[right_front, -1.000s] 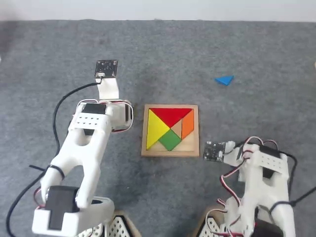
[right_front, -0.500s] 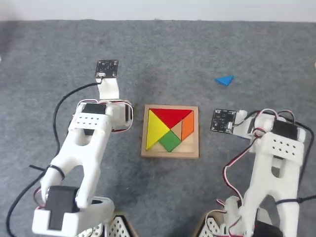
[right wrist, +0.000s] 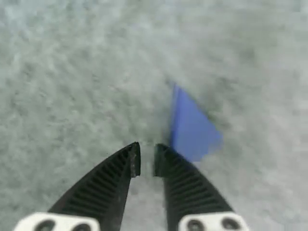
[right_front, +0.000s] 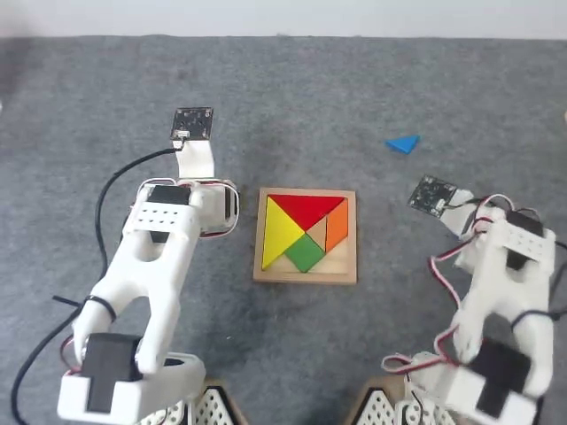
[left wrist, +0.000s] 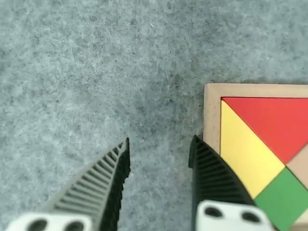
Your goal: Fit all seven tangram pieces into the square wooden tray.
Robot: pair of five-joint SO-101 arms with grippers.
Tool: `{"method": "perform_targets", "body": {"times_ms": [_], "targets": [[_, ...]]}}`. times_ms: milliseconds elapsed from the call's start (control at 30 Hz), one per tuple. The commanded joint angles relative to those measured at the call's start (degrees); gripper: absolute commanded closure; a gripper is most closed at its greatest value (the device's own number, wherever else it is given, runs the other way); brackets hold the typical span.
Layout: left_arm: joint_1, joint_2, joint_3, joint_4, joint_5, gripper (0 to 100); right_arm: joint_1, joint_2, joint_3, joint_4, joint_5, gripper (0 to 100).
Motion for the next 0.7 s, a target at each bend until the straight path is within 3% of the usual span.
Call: {"method": "perform_targets", "body": {"times_ms": [0, 133, 267, 400, 667], "targets": [[0.26, -2.29, -1.36, -0.79, -0.62, 80, 0.31, 4.18, -3.87, -2.68, 1.32, 98.0], [0.35, -2.29, -1.01, -1.05, -0.62, 80, 3.56, 6.02, -7.12, -5.85, -3.6, 94.6], [0.44, -2.29, 0.66, -4.31, -0.62, 80, 6.11, 6.55, -13.36, -5.32, -4.4, 78.4], [0.53, -2.29, 0.75, -4.4, -0.62, 80, 3.21, 6.64, -14.86, -5.14, -1.67, 65.9], [0.53, -2.29, 0.92, -4.57, -0.62, 80, -0.92, 8.75, -11.34, -1.71, -1.49, 64.8]]}}
